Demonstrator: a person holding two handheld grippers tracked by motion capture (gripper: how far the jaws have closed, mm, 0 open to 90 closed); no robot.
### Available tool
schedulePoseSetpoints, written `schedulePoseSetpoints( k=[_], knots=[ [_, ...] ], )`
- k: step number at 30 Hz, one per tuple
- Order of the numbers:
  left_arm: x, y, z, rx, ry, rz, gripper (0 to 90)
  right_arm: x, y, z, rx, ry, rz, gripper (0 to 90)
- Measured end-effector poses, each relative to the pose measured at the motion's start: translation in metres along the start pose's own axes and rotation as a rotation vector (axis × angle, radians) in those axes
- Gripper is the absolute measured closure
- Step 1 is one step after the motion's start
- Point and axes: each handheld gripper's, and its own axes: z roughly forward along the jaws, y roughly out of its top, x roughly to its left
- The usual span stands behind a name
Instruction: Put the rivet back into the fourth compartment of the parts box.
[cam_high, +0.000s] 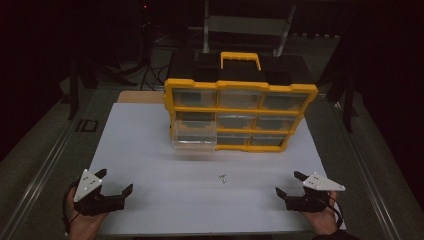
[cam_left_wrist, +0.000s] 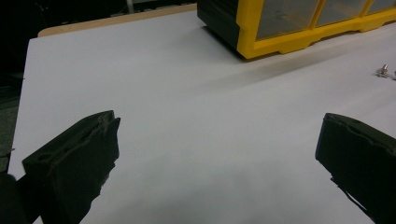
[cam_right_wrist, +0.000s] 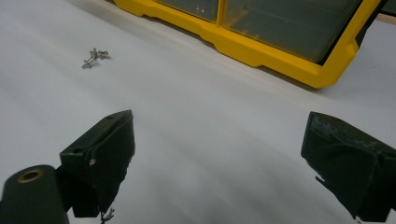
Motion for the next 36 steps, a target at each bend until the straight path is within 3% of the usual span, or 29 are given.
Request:
schedulePoseSetpoints(
  k=[12,16,24,36],
  knots=[
    [-0.003,0.001,0.006,0.034,-0.005,0.026,0.2,0.001,0.003,0.003,0.031,-0.002,0.0,9.9],
    [-0.003,0.001,0.006,0.036,-0.005,0.025,0.3,0.004,0.015,0.003,0.026,0.004,0.003,9.9],
    [-0.004,0.001,0.008,0.033,-0.015,0.03,0.2,0.026,0.06,0.025,0.034,0.098,-0.092,9.9],
    [-0.005,0.001,0.009,0.032,-0.027,0.032,0.2,0.056,0.11,0.068,0.076,0.178,-0.193,9.9]
  ],
)
